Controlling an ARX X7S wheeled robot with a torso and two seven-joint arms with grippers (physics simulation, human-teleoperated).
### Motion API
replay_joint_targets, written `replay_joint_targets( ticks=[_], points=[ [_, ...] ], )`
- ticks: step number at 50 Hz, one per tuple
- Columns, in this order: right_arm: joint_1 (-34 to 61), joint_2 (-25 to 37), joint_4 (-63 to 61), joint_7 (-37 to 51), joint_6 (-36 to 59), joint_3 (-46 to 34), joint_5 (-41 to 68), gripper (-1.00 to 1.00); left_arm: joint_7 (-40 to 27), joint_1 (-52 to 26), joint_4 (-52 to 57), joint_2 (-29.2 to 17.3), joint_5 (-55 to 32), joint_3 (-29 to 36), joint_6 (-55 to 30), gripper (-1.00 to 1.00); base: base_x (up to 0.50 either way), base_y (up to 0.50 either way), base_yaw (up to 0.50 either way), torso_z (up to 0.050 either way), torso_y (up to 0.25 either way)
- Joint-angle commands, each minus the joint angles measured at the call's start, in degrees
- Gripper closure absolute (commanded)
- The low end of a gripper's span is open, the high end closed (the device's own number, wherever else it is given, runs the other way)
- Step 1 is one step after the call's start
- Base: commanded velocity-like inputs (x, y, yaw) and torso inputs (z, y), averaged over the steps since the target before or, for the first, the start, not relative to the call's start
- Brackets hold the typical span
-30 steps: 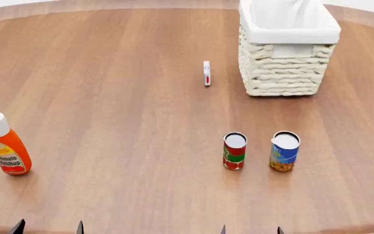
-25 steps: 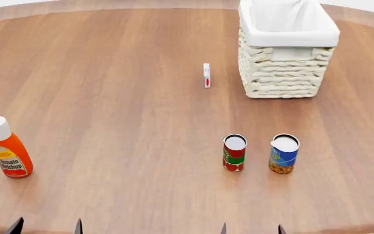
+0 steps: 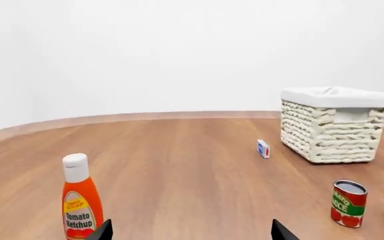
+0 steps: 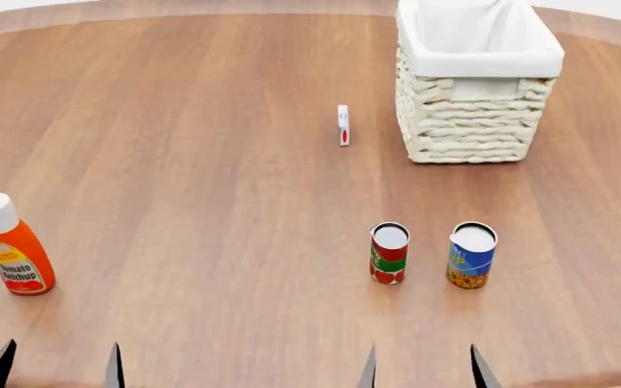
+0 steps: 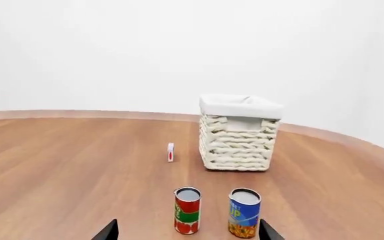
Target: Pick up the alphabet soup and the cream cheese box, and put them in the basket.
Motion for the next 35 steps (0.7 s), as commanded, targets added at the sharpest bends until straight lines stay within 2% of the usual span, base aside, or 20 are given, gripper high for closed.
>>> replay_joint_targets(
  ticks=[1,6,12,24,35],
  points=[
    [-1.6,1.9,-10.7,1.6,2.8,-1.1,-0.9,-1.00,-1.9,1.5,9.7,-1.5,0.2,0.8,-0.6,-1.00,0.00,0.00,0.00,0.000,0.000],
    [-3.0,2.8,-18.6,2.5,4.0,-1.6,-2.3,-1.00,-2.3,2.6,17.7,-2.3,-1.1,0.2,-1.2,-1.00,0.00,0.00,0.00,0.000,0.000],
    [-3.7,3.7,-24.9,3.1,5.5,-2.0,-3.6,-1.00,-3.4,3.6,22.1,-3.1,0.4,0.4,1.0,-1.00,0.00,0.00,0.00,0.000,0.000],
    [-5.7,5.5,-34.8,3.7,6.6,-4.3,-7.9,-1.00,-4.5,4.6,35.2,-4.6,-2.4,-0.7,-2.2,-1.00,0.00,0.00,0.00,0.000,0.000],
    [-6.6,5.9,-41.4,3.8,7.0,-4.1,-6.6,-1.00,-5.4,4.5,39.9,-5.6,-5.4,-1.8,-4.3,-1.00,0.00,0.00,0.00,0.000,0.000]
  ],
)
